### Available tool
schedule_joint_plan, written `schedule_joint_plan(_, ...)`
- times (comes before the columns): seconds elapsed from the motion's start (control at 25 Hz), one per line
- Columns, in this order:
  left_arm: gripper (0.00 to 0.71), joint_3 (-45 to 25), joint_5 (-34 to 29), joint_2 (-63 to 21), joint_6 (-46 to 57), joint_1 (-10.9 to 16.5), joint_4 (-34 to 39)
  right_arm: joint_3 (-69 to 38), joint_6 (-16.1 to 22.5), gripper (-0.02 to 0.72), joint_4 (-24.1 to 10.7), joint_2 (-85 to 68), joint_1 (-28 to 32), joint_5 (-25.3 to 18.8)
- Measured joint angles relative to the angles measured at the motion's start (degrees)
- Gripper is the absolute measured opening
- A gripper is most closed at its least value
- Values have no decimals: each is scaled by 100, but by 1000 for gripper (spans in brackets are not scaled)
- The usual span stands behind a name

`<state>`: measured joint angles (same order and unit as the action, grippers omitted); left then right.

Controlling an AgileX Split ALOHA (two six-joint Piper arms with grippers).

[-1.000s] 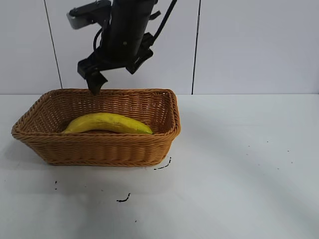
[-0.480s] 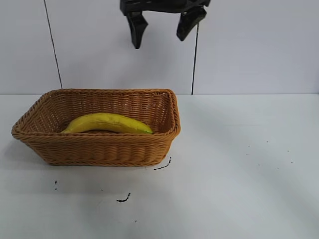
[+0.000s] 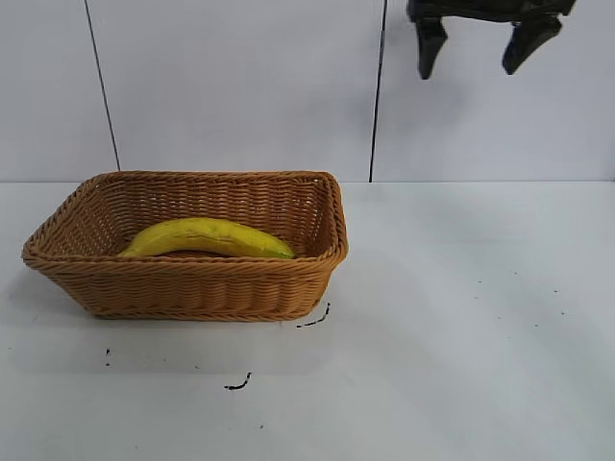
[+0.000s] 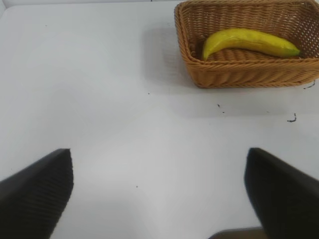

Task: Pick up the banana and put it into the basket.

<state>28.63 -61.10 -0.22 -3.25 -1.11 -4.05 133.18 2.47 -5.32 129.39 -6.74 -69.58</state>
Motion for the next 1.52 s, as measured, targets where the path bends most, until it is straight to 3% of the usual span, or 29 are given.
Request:
schedule_joint_plan(0.28,693,0,0,0,0,0,0,-114,-49,690,328,-49,402,5)
schedule_joint_plan(0.44,693,0,0,0,0,0,0,-874,-142,690,374,-464,402,5)
schedule_joint_plan(1.08,693,0,0,0,0,0,0,-6353,-247,690,398,-4316,402,6)
schedule_joint_plan(1.32,693,0,0,0,0,0,0,-8090,-247,690,784,-6117,390,16)
schedule_joint_plan(1.52,693,0,0,0,0,0,0,-9495,-247,690,865,-7801,390,699)
